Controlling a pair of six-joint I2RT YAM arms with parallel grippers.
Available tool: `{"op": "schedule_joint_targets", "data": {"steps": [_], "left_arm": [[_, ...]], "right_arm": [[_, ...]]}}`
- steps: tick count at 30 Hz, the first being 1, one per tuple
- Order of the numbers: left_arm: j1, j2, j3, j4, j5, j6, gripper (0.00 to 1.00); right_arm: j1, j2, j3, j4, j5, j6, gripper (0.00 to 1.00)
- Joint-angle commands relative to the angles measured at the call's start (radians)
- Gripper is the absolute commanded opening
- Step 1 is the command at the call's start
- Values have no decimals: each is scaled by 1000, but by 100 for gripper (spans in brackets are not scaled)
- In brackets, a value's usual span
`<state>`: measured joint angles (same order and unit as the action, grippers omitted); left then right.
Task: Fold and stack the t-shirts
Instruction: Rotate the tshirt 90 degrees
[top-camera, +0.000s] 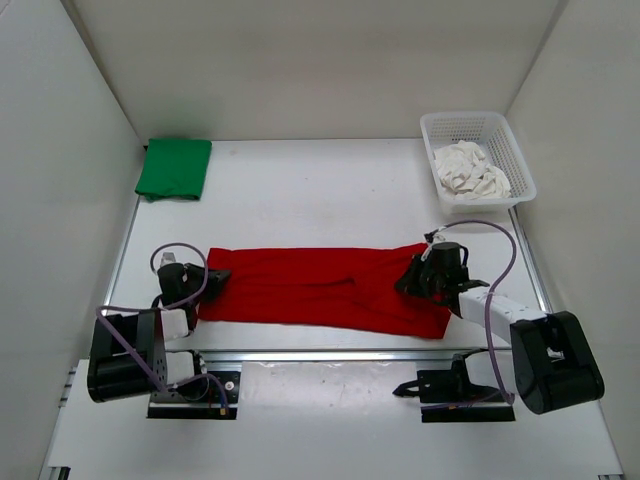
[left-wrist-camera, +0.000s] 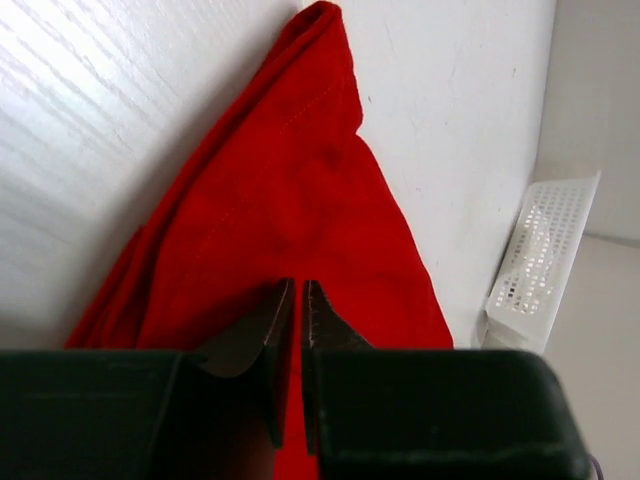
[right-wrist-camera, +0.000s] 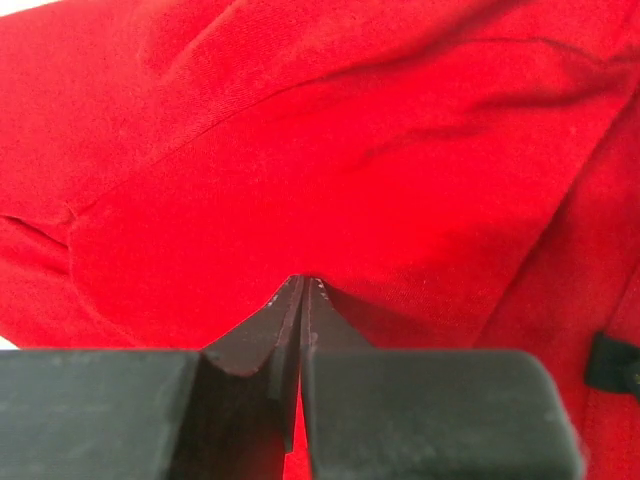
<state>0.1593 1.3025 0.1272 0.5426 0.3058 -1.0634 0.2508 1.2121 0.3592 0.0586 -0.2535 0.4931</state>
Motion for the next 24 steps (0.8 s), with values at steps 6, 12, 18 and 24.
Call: {"op": "schedule_joint_targets", "data": {"steps": [6, 12, 18, 24], "left_arm": [[-30, -202, 17, -105, -43, 83, 21], [-271, -312, 213, -276, -136, 250, 32], [-411, -226, 374, -433, -43, 437, 30], [-494, -189, 370, -454, -1, 474, 18]], "right_arm": [[-1, -54, 59, -54, 26, -19, 3], [30, 55, 125, 7, 51, 12, 2], [25, 363, 288, 69, -26, 33, 0], [44, 793, 781, -43, -93, 32, 0]]}}
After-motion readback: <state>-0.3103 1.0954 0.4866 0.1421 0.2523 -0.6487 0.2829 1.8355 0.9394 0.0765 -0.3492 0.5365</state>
